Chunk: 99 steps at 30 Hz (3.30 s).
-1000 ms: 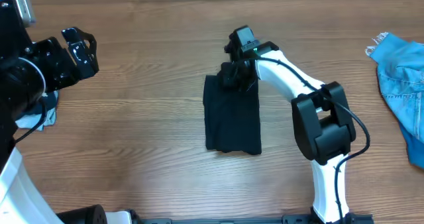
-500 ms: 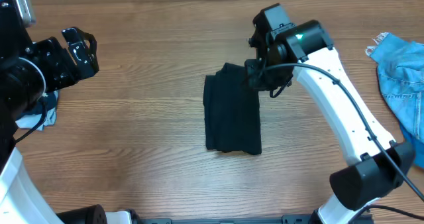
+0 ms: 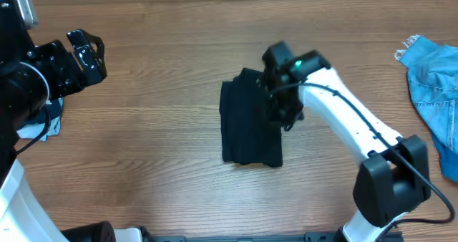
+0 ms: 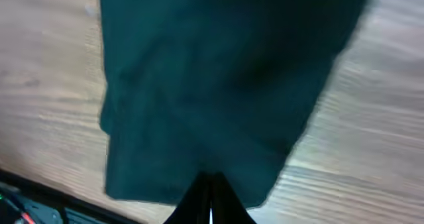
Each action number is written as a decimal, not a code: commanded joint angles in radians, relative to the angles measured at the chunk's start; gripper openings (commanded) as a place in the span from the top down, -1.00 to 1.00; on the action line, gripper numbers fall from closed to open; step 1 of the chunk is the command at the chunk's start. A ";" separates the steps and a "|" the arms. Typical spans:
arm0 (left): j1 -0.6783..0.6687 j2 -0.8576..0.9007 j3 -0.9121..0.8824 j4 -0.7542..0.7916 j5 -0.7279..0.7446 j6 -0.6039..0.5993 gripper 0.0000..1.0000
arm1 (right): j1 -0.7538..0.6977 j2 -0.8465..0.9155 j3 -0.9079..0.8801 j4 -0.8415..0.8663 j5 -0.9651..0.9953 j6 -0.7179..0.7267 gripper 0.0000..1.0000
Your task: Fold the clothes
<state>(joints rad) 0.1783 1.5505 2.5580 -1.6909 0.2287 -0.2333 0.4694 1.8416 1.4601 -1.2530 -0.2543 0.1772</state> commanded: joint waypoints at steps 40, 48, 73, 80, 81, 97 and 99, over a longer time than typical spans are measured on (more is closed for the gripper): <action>-0.003 0.000 0.003 0.002 0.008 0.012 -1.00 | 0.220 0.123 -0.107 0.156 0.010 0.131 0.92; -0.003 0.000 0.003 0.002 0.008 0.012 -1.00 | 0.213 -0.040 0.110 0.143 0.055 0.051 0.64; -0.003 0.000 0.003 0.002 0.008 0.012 -1.00 | -0.151 0.094 0.264 0.055 0.093 0.000 0.23; -0.003 0.000 0.003 0.035 0.012 -0.037 -1.00 | -0.205 0.045 0.265 -0.097 0.088 0.001 -0.06; -0.003 0.000 0.003 0.033 0.006 -0.037 -1.00 | -0.224 0.045 0.264 -0.120 0.066 0.000 -0.06; -0.180 0.155 -0.416 0.062 -0.069 0.024 -0.43 | -0.297 0.045 -0.010 -0.051 -0.075 -0.085 -0.35; -0.248 0.160 -0.483 0.127 -0.108 0.012 -0.38 | -0.292 0.045 -0.079 -0.026 -0.119 -0.089 -0.17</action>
<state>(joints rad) 0.0292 1.7046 2.1635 -1.6173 0.1532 -0.2283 0.1665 1.9110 1.4647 -1.2968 -0.2893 0.1234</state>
